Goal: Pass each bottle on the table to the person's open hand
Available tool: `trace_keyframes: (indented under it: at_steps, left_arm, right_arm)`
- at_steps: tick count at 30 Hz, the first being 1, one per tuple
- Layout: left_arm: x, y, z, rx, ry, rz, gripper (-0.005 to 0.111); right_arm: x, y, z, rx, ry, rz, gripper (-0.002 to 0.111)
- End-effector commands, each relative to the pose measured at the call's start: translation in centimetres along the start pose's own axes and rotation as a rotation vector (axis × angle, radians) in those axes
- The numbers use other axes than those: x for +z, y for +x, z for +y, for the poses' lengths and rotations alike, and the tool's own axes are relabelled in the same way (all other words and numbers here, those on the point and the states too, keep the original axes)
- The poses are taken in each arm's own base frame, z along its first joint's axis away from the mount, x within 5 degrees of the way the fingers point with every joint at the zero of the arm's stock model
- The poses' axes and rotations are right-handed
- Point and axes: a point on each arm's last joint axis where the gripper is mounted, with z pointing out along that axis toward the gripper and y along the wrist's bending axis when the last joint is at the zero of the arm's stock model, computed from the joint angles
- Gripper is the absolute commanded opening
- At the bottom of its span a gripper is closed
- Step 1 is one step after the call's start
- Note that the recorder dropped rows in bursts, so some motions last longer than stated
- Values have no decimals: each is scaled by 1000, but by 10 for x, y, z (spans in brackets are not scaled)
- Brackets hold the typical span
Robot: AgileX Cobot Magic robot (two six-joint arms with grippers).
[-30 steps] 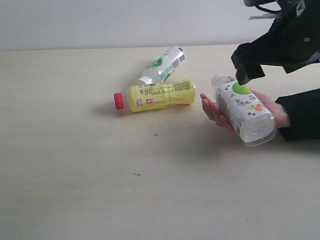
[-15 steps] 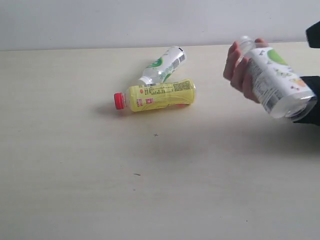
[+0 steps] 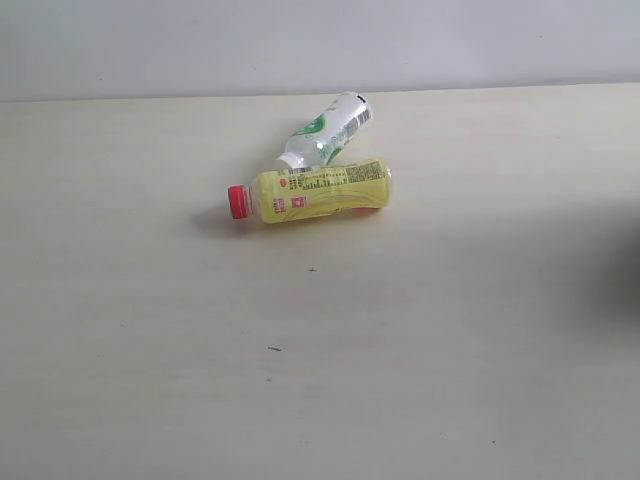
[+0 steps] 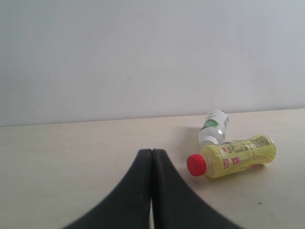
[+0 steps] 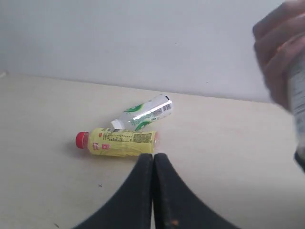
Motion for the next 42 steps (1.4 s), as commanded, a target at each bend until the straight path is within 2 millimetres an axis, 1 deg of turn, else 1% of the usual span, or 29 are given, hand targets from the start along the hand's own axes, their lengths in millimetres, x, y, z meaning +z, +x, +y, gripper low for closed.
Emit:
trace_keyframes:
  at_steps: [1,4,13,16,20,24,28,30,33,35,36,39,42]
  left_arm:
    - [0,0,0,-5,0,-7,0]
    - [0,0,0,-5,0,-7,0]
    - [0,0,0,-5,0,-7,0]
    - [0,0,0,-5,0,-7,0]
    - [0,0,0,-5,0,-7,0]
    - [0,0,0,-5,0,-7,0]
    - [0,0,0,-5,0,-7,0]
    - [0,0,0,-5,0,-7,0]
    - [0,0,0,-5,0,-7,0]
    - [0,0,0,-5,0,-7,0]
    - [0,0,0,-5,0,-7,0]
    - [0,0,0,-5,0,-7,0]
    - [0,0,0,-5,0,-7,0]
  right_arm:
    - [10,14,-1,81,-18,-16,0]
    - [10,15,-2,36,-6,-2,0]
    - [10,14,-1,49,-14,-17,0]
    - [12,16,-2,46,-9,13,0]
    - [23,26,-4,49,1,66,0]
    - [32,38,-6,88,4,44,0]
    - [27,40,-6,82,0,11,0]
    - [25,44,-7,82,-1,30,0]
    - [29,64,-9,85,8,88,0]
    - [34,83,-12,88,18,130,0]
    - [36,88,-13,91,21,126,0]
    - [37,79,-12,143,3,8,0]
    - [37,77,-12,145,3,-7,0]
